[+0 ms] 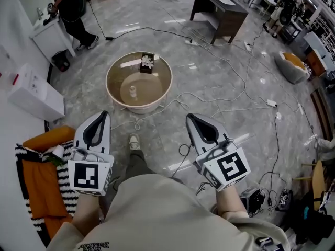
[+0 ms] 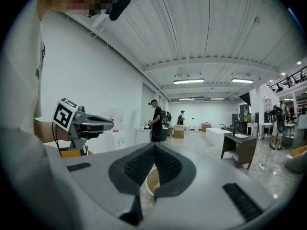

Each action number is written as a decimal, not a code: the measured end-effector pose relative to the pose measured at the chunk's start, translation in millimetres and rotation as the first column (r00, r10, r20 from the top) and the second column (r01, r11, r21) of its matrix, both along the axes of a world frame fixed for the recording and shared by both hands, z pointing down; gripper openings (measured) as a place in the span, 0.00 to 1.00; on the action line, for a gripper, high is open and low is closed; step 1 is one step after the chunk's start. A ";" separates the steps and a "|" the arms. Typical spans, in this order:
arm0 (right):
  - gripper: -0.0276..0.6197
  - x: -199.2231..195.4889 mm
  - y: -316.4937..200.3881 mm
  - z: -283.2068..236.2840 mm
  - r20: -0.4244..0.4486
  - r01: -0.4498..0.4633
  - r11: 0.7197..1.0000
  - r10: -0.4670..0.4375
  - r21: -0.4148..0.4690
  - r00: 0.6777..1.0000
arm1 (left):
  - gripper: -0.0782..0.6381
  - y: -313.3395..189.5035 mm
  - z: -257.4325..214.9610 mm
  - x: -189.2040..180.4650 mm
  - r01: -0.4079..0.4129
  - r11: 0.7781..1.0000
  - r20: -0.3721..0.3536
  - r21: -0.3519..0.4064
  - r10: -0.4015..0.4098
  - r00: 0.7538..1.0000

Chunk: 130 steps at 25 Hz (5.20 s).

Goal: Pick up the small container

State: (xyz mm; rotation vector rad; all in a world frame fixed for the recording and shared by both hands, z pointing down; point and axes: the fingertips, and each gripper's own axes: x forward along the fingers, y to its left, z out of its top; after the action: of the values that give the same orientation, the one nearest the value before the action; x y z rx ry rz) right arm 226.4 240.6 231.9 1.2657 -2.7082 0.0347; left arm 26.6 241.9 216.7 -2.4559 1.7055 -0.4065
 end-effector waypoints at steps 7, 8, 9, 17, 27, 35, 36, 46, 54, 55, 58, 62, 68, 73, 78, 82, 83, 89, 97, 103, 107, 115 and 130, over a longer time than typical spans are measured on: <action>0.04 -27.2 -49.3 5.6 -0.008 0.006 1.000 -0.006 -0.012 1.000 | 0.12 -44.8 17.0 -23.5 -0.010 0.999 0.006 -0.053 0.010 1.000; 0.04 -32.8 -57.8 7.0 -0.012 0.009 1.000 -0.009 -0.017 1.000 | 0.12 -53.5 19.0 -27.5 -0.012 0.998 0.006 -0.060 0.012 1.000; 0.04 -38.2 -66.6 8.6 -0.016 0.011 1.000 -0.011 -0.022 1.000 | 0.12 -62.5 21.2 -31.4 -0.014 0.997 0.007 -0.070 0.014 1.000; 0.04 -80.1 -153.8 16.6 -0.046 -0.007 0.998 0.004 -0.063 0.999 | 0.12 -145.9 32.8 -64.5 -0.074 0.993 -0.013 -0.095 0.073 0.997; 0.04 -160.5 -279.8 4.1 -0.064 -0.011 0.997 0.006 -0.072 0.998 | 0.12 -261.0 35.8 -111.6 -0.190 0.974 -0.029 -0.123 0.188 0.982; 0.04 -202.1 -354.3 10.3 -0.074 -0.050 0.995 0.043 -0.085 0.996 | 0.12 -334.3 40.9 -155.8 -0.226 0.967 -0.020 -0.118 0.225 0.974; 0.04 -205.1 -361.9 11.3 -0.074 -0.054 0.995 0.048 -0.088 0.996 | 0.12 -342.2 42.5 -160.5 -0.222 0.968 -0.019 -0.120 0.221 0.975; 0.04 -217.8 -402.3 25.9 -0.071 -0.068 0.990 0.060 -0.124 0.996 | 0.12 -387.6 59.9 -184.9 -0.159 0.978 -0.023 -0.137 0.158 0.987; 0.04 -213.3 -424.4 46.1 -0.056 -0.043 0.985 0.034 -0.167 0.998 | 0.12 -407.7 79.6 -183.0 -0.102 0.979 -0.044 -0.174 0.096 0.994; 0.04 -212.6 -427.4 48.6 -0.051 -0.036 0.985 0.028 -0.170 0.998 | 0.13 -411.3 84.4 -182.5 -0.093 0.980 -0.033 -0.177 0.089 0.995; 0.04 -211.5 -436.6 60.2 -0.054 -0.019 0.983 0.010 -0.182 0.999 | 0.33 -426.9 101.4 -179.8 -0.088 0.979 0.004 -0.185 0.090 0.996; 0.04 -212.3 -451.4 86.0 -0.063 -0.008 0.979 -0.005 -0.204 0.998 | 0.51 -450.1 122.6 -170.9 -0.120 0.980 -0.026 -0.157 0.118 0.993; 0.04 -210.3 -470.8 136.3 -0.058 -0.006 0.970 -0.009 -0.245 0.998 | 0.59 -474.0 172.0 -142.6 -0.207 0.968 -0.023 -0.141 0.206 0.978; 0.04 -207.0 -491.7 194.6 -0.066 -0.020 0.957 0.001 -0.290 0.998 | 0.62 -492.4 234.0 -123.0 -0.239 0.954 -0.068 -0.180 0.230 0.971; 0.04 -202.3 -502.7 249.0 -0.074 -0.035 0.940 0.010 -0.340 0.997 | 0.63 -501.3 293.8 -103.7 -0.275 0.940 -0.054 -0.203 0.269 0.962; 0.04 -201.3 -505.8 293.9 -0.081 -0.041 0.925 0.011 -0.377 0.997 | 0.63 -503.4 352.7 -94.3 -0.277 0.927 -0.082 -0.252 0.264 0.961; 0.04 -202.1 -506.6 304.8 -0.082 -0.041 0.923 0.010 -0.384 0.997 | 0.63 -504.8 367.9 -93.9 -0.274 0.925 -0.088 -0.264 0.259 0.962; 0.04 -204.5 -510.7 367.9 -0.081 -0.035 0.895 -0.002 -0.444 0.997 | 0.63 -507.0 460.1 -84.6 -0.277 0.898 -0.093 -0.342 0.261 0.961; 0.04 -201.3 -499.5 448.4 -0.074 -0.038 0.848 -0.001 -0.529 0.997 | 0.63 -499.0 598.0 -74.7 -0.270 0.847 -0.042 -0.457 0.283 0.958; 0.04 -203.3 -497.6 490.2 -0.052 -0.037 0.826 0.009 -0.562 0.999 | 0.63 -488.0 667.1 -62.1 -0.293 0.803 -0.086 -0.519 0.292 0.953; 0.04 -202.1 -495.0 517.2 -0.052 -0.044 0.808 0.017 -0.588 0.999 | 0.63 -489.1 696.8 -57.2 -0.286 0.796 -0.118 -0.534 0.265 0.957; 0.04 -200.5 -474.3 559.6 -0.053 -0.050 0.748 0.019 -0.662 0.998 | 0.63 -497.5 732.1 -54.0 -0.246 0.818 -0.089 -0.519 0.234 0.968; 0.04 -200.2 -469.4 553.5 -0.068 -0.097 0.713 0.070 -0.694 0.995 | 0.58 -500.0 695.7 -71.6 -0.223 0.807 -0.100 -0.547 0.202 0.974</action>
State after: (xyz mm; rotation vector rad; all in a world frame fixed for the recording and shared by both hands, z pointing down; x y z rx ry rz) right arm 26.2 -228.8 785.5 1.1004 -2.2140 0.9450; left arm -44.9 -258.1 912.4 -3.0289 1.4425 -0.9535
